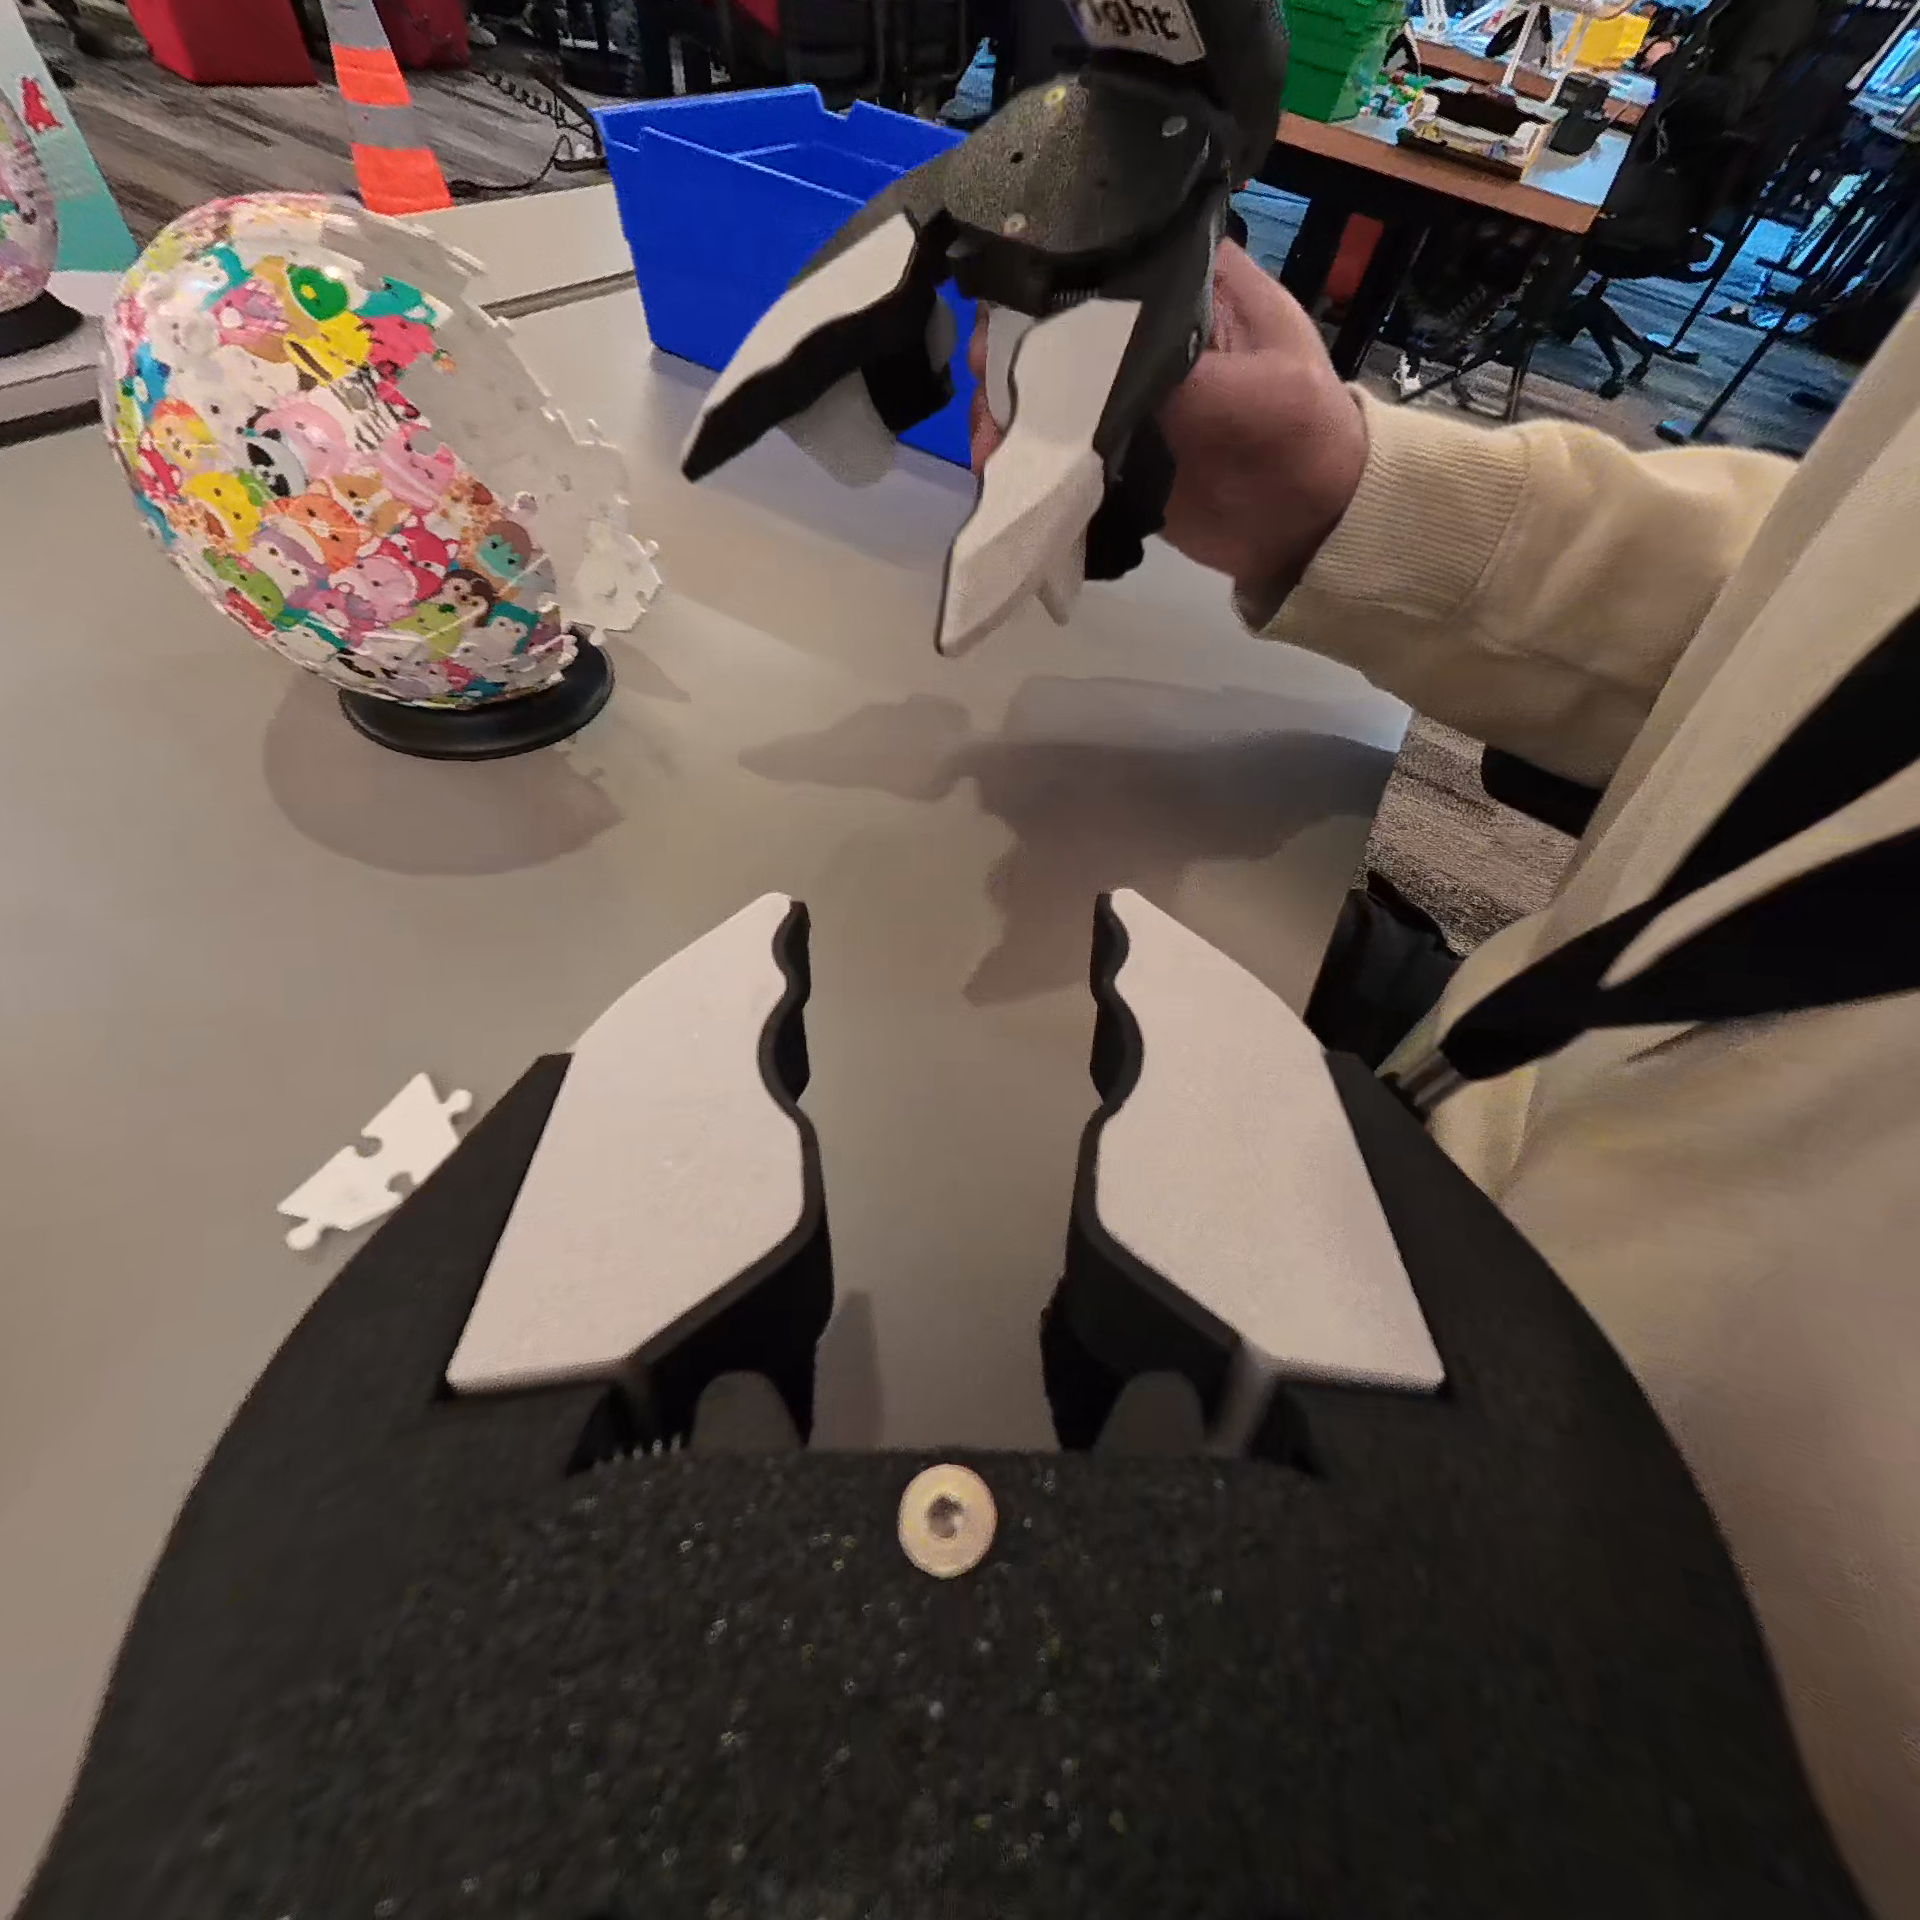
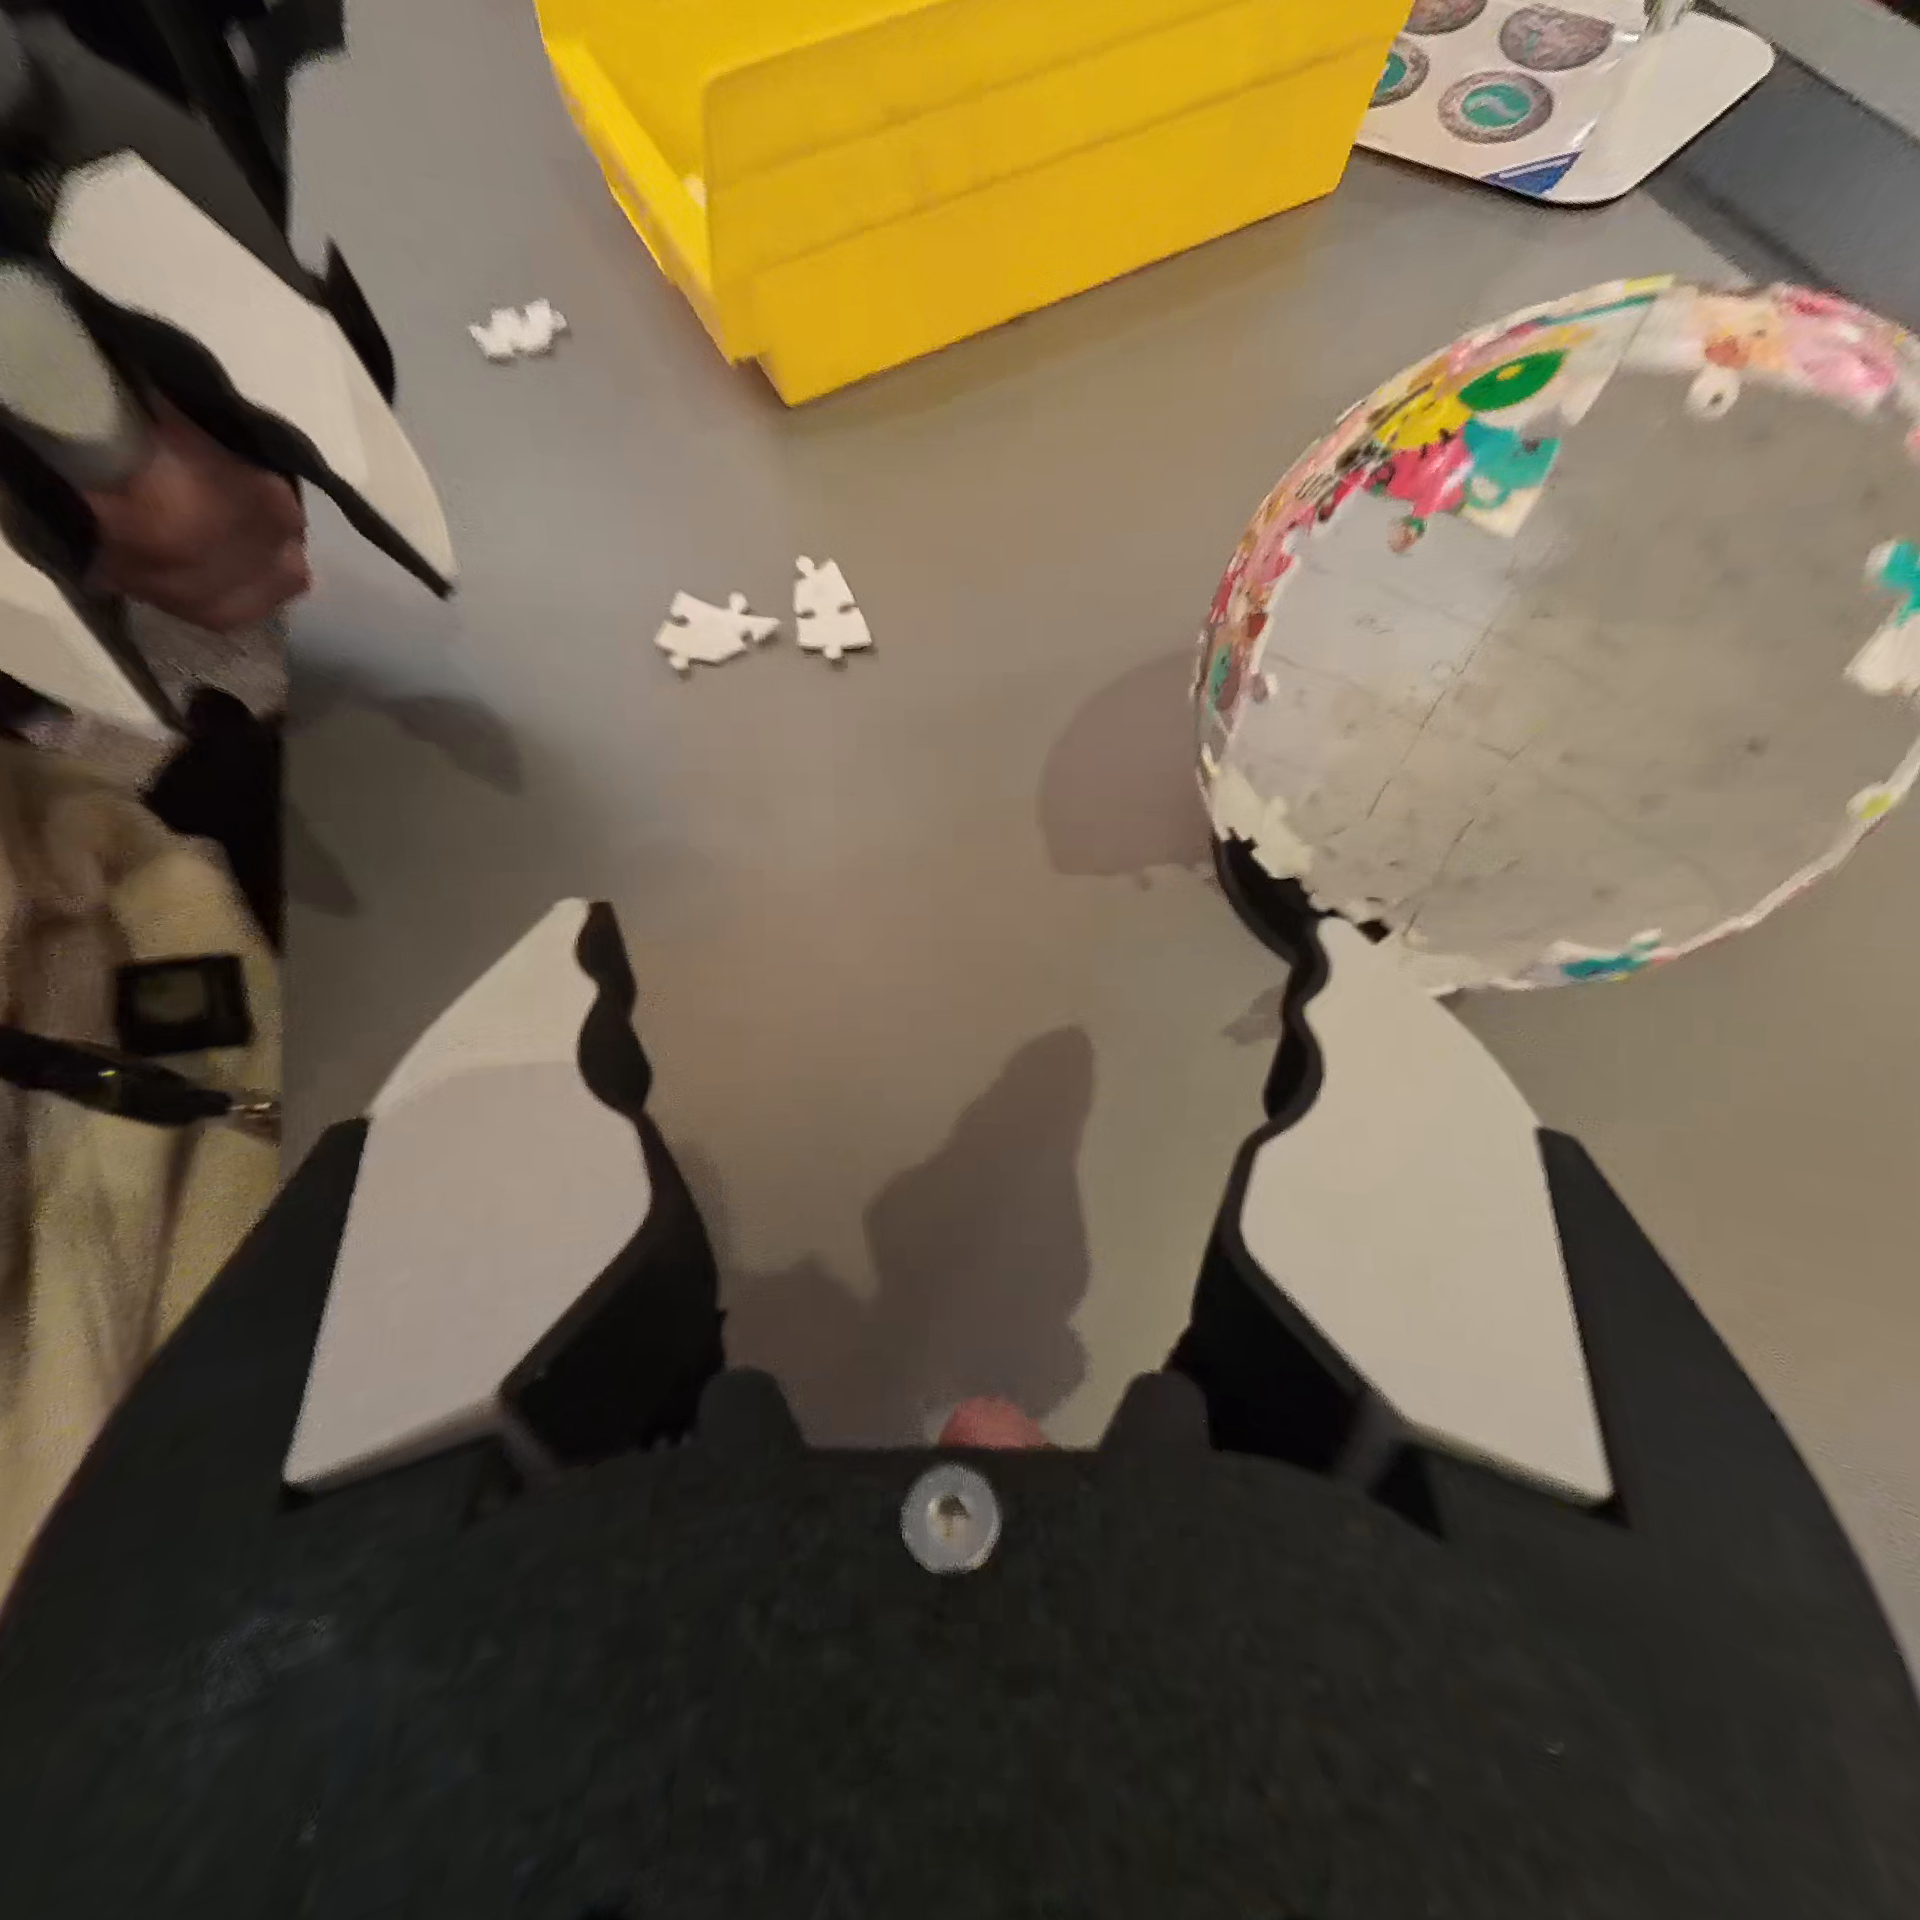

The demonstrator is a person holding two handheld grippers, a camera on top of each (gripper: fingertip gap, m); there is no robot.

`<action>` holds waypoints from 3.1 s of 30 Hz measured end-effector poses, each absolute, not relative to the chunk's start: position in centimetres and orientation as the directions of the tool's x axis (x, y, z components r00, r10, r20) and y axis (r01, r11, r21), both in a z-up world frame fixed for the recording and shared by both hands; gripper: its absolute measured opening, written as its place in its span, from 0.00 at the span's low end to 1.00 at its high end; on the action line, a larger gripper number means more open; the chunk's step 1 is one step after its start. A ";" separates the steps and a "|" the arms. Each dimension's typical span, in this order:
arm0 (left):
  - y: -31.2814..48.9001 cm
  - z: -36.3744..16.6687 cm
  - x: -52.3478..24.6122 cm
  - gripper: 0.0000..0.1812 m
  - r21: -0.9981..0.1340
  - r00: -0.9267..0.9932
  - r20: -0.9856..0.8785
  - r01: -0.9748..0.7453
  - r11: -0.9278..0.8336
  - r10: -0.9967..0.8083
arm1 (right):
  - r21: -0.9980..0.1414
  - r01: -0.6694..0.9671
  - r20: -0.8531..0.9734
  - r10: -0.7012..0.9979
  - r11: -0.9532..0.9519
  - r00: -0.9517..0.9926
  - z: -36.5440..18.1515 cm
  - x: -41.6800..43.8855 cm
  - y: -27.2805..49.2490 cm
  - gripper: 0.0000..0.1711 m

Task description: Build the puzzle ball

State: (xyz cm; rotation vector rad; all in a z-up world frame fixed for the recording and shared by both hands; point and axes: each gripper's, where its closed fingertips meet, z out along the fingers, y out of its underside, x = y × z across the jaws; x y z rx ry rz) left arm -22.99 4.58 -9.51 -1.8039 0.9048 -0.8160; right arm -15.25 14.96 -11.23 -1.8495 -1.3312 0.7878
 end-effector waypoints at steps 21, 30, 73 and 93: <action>2.6 -8.2 -22.4 0.26 -0.940 0.477 0.204 -0.149 -0.308 -0.855 | -0.873 0.308 -0.309 0.917 -0.379 0.253 -9.2 -9.9 11.9 0.50; 2.6 -7.9 -22.1 0.26 -0.943 0.473 0.198 -0.148 -0.299 -0.858 | -0.972 -0.079 -0.230 0.962 -0.220 0.146 -4.0 -11.3 13.5 0.26; 9.2 -8.8 -24.3 0.26 -0.924 0.508 0.168 -0.218 -0.315 -0.845 | -0.215 0.962 0.713 0.700 0.167 0.038 -18.2 -14.5 23.9 0.06; 9.1 -8.5 -24.6 0.26 -0.930 0.495 0.183 -0.192 -0.313 -0.849 | -0.024 0.976 0.810 0.576 0.216 -0.108 -16.4 -14.1 22.7 0.01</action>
